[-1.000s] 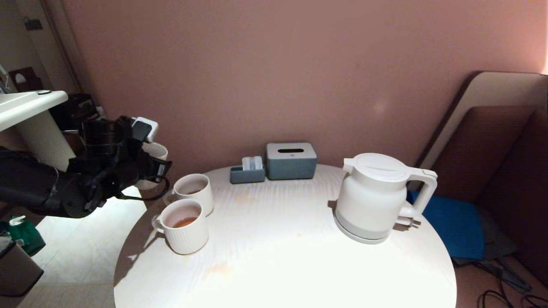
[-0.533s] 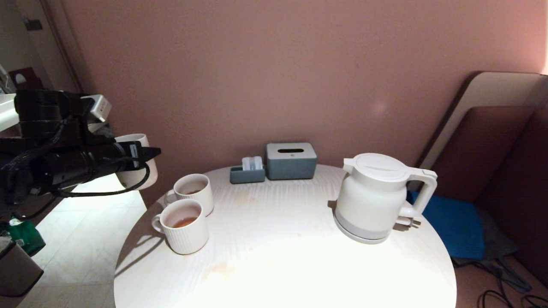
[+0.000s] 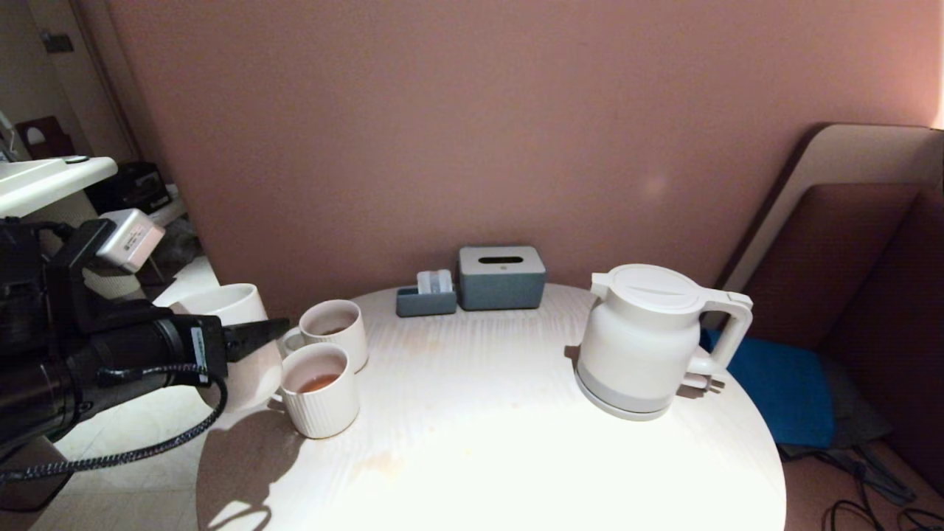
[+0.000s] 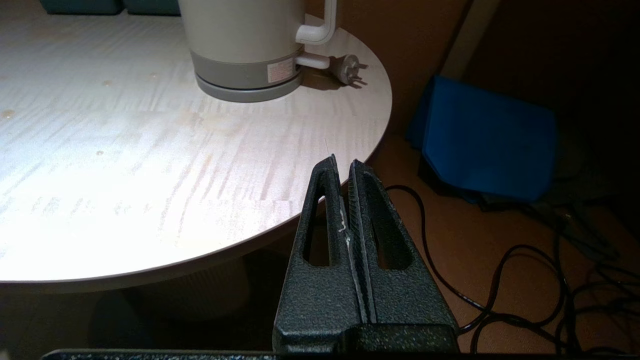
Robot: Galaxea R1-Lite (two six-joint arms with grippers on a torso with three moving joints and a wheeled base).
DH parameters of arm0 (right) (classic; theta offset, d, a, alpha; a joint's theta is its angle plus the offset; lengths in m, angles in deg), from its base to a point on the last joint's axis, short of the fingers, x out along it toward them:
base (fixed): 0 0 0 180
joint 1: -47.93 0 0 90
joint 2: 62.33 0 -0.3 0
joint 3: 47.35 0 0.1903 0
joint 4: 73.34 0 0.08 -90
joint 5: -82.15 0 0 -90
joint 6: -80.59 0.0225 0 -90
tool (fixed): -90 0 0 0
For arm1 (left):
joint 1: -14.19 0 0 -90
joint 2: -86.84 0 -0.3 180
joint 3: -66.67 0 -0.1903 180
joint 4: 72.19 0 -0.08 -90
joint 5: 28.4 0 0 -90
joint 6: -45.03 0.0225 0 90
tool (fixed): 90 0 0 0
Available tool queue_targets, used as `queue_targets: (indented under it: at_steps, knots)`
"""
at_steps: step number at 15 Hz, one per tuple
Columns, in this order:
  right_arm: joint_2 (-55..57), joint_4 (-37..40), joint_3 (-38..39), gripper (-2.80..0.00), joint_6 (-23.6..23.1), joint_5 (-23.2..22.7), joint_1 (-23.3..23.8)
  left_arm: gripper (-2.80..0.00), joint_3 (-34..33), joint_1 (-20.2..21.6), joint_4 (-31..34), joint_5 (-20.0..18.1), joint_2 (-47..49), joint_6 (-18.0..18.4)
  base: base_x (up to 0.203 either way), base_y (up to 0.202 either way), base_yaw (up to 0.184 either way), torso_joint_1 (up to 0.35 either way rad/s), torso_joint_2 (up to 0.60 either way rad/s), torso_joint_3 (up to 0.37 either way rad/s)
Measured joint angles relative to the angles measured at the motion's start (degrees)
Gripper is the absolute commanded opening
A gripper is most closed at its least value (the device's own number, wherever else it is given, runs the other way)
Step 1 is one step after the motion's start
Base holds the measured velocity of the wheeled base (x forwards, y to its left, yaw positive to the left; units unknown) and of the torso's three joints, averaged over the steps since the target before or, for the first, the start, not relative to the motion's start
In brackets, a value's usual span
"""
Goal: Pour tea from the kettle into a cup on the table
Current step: Put the cup down on the table
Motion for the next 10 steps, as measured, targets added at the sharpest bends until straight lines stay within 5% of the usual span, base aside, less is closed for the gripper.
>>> queue_targets:
  at_steps: [4, 10]
  knots:
    - [0.0, 0.0, 0.0, -2.8, 0.0, 0.0, 0.0, -2.8, -6.0, -8.3, -0.1, 0.1, -5.2, 0.2, 0.0, 0.0, 0.0, 0.0, 0.0, 0.0]
    - [0.0, 0.0, 0.0, -2.8, 0.0, 0.0, 0.0, -2.8, -13.0, -15.0, -1.3, 0.0, -7.6, 1.1, 0.0, 0.0, 0.0, 0.0, 0.0, 0.0]
